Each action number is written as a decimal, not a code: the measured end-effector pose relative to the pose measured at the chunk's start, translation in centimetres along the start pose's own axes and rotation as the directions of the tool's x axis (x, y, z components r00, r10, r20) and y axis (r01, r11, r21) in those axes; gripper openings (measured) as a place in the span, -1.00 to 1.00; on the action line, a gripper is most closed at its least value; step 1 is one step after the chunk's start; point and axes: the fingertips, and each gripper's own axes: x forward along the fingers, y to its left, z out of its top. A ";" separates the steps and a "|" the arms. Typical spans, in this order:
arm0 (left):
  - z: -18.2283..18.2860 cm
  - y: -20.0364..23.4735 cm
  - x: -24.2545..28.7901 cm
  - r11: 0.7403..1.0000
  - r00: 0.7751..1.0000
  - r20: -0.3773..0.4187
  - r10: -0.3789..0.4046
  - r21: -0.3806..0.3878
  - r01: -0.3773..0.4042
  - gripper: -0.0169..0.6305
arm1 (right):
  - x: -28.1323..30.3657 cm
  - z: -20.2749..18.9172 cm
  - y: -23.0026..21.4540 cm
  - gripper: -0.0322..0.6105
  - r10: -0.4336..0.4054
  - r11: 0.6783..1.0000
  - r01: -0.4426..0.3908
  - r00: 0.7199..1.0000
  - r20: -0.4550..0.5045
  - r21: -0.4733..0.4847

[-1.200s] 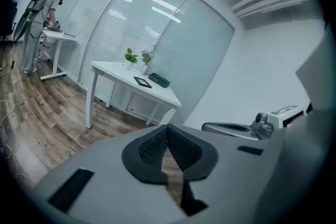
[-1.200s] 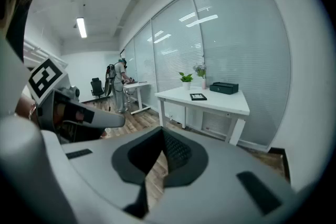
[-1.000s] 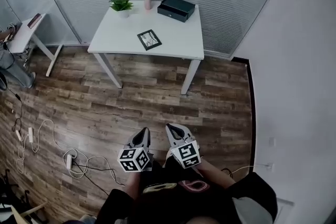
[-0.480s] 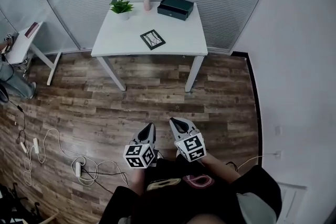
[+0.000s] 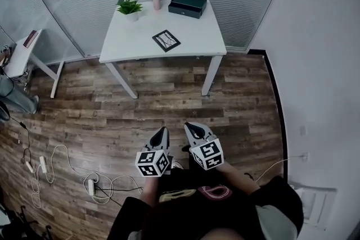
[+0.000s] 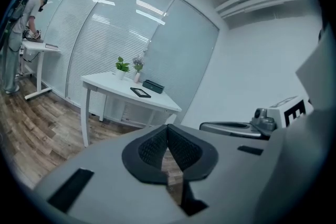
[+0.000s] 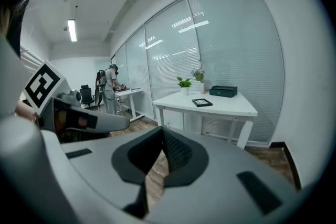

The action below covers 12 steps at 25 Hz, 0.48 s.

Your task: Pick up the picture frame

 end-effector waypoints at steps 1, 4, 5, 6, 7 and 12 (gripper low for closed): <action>0.2 0.2 0.4 1.000 1.000 0.000 0.002 0.000 -0.002 -0.90 | 0.5 0.2 -0.3 -0.87 -0.002 1.000 0.002 1.000 0.002 0.000; 0.8 0.7 2.2 1.000 1.000 -0.004 0.007 0.004 -0.007 -0.90 | 2.2 0.9 -1.6 -0.87 -0.001 1.000 0.001 1.000 0.008 0.005; 1.1 0.8 2.9 1.000 1.000 -0.004 0.008 0.005 -0.008 -0.90 | 3.0 1.4 -2.1 -0.87 0.005 1.000 -0.005 1.000 0.009 0.003; 1.6 0.8 3.9 1.000 1.000 -0.001 0.008 0.004 -0.008 -0.90 | 3.8 1.9 -2.7 -0.87 0.015 1.000 -0.015 1.000 0.010 -0.002; 2.0 0.8 4.9 1.000 1.000 0.003 0.010 0.003 -0.010 -0.90 | 4.6 2.4 -3.4 -0.87 0.026 1.000 -0.026 1.000 0.013 -0.008; 5.2 1.0 9.9 0.999 0.999 0.031 0.044 -0.017 -0.043 -0.90 | 8.8 5.1 -8.1 -0.87 0.061 0.998 -0.062 0.998 0.024 0.008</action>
